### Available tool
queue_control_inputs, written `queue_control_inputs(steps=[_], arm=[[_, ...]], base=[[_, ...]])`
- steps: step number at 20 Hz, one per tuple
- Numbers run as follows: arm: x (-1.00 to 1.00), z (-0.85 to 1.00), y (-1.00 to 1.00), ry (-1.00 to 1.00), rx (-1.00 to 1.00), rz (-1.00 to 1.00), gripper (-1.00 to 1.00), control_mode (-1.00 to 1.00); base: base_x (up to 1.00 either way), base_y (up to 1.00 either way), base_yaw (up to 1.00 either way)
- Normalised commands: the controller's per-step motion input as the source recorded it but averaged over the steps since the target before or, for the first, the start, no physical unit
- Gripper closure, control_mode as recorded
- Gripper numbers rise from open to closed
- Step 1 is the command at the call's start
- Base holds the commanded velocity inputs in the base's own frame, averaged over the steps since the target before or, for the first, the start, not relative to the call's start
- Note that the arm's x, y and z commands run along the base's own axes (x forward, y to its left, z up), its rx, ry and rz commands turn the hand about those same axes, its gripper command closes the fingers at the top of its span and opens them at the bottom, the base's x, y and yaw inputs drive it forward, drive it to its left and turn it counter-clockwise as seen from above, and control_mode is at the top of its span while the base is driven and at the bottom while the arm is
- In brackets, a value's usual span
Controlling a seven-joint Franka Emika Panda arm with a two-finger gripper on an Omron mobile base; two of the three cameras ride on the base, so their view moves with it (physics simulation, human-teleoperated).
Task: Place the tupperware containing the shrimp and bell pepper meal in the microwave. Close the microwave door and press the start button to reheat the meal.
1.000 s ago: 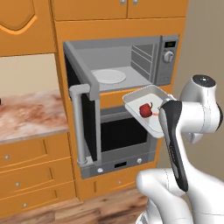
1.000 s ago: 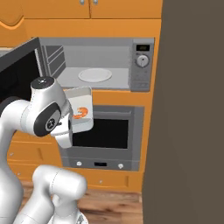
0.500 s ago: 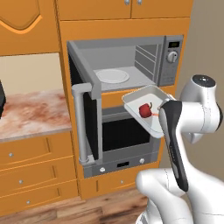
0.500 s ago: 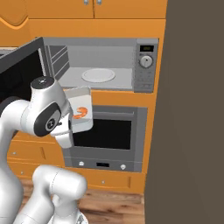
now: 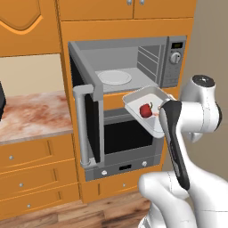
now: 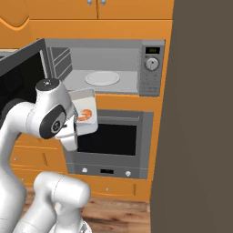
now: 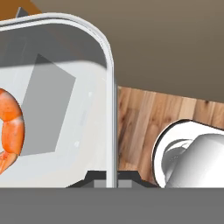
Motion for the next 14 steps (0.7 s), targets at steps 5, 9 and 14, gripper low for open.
queue_control_inputs(steps=[5, 9, 14], arm=[[0.27, 0.0, -0.13, 0.0, 0.01, 0.0, 1.0, -1.0], [0.4, 0.0, -0.17, 0.0, 0.03, 0.0, 1.0, -1.0], [0.59, 0.0, -0.06, 0.0, 0.01, 0.0, 1.0, -1.0]], base=[[0.0, 0.0, 0.0], [0.0, 0.0, 0.0], [0.0, 0.0, 0.0]])
